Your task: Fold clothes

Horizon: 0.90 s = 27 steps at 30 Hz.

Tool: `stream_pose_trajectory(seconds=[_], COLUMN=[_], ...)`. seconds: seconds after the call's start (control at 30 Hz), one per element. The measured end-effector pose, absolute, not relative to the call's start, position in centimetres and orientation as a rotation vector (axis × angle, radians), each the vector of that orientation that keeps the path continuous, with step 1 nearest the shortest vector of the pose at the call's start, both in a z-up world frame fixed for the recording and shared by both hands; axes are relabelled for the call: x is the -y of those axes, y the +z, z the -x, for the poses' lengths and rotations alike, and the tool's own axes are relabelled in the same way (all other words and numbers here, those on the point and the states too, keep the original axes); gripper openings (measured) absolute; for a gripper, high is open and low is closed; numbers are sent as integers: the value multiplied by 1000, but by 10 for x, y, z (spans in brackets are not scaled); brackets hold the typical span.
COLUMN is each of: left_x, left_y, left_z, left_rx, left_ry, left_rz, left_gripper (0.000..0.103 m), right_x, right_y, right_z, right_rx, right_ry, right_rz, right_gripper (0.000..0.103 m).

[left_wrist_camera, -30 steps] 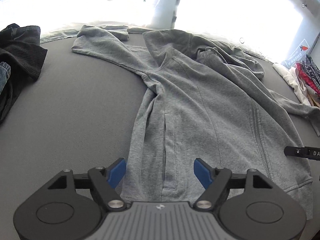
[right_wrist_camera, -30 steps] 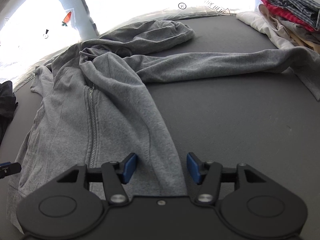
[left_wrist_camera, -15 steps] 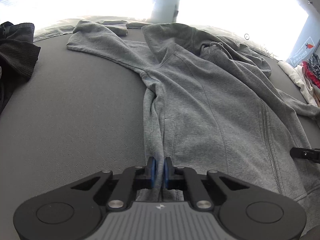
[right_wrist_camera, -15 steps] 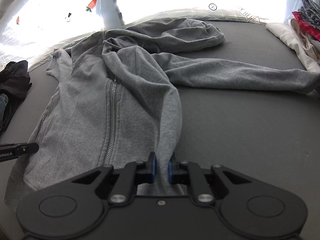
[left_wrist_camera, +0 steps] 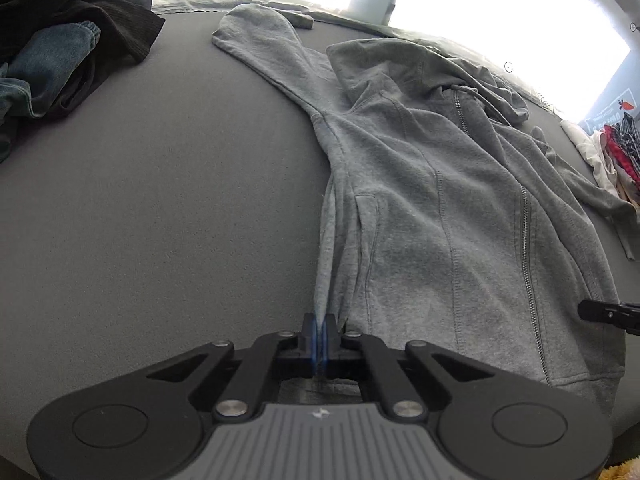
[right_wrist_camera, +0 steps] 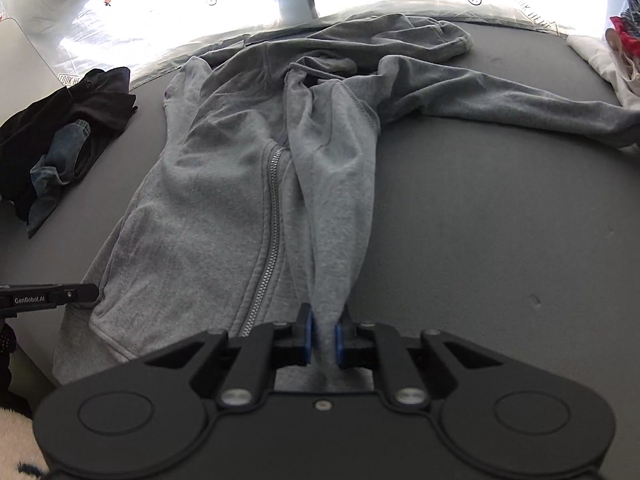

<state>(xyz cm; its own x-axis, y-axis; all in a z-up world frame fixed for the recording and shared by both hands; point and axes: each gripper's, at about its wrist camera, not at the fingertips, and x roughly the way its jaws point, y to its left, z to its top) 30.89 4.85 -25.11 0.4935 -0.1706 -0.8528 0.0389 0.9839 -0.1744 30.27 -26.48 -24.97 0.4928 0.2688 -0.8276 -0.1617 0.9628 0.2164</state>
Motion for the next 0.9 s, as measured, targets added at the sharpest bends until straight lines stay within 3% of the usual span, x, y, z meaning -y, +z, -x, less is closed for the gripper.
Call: stream_pose_trajectory(seconds=[0.1, 0.17, 0.2, 0.27, 0.33, 0.4, 0.47, 0.53, 0.6, 0.9], left_x=[-48, -49, -51, -56, -59, -59, -54, -47, -40, 8], left_y=[-243, -236, -232, -223, -215, -209, -205, -202, -198, -201], left_z=[-310, -320, -325, -336, -346, -358, -372, -386, -399, -492], left_rx=[-1043, -1029, -1017, -979, -930, -879, -833, -777, -717, -659], left_ry=[-130, -121, -117, -111, -103, -90, -91, -114, -146, -227], left_rz=[108, 84, 80, 93, 115, 123, 100, 74, 68, 22], left_gripper=[7, 9, 16, 32, 50, 76, 86, 88, 99, 102], right_x=[266, 274, 281, 297, 314, 326, 331, 332, 332, 324], right_y=[-240, -229, -223, -213, -207, -203, -198, -193, -191, -201], right_z=[-305, -313, -317, -332, -348, -363, -377, -391, -408, -508], right_rx=[-999, -944, -913, -867, -820, -767, -698, -630, -588, -668], right_ry=[231, 206, 197, 182, 168, 137, 83, 23, -18, -128], right_rz=[-13, 5, -4, -31, -49, -61, -85, -113, -144, -129], right_gripper=[33, 63, 68, 90, 97, 100, 102, 102, 102, 102])
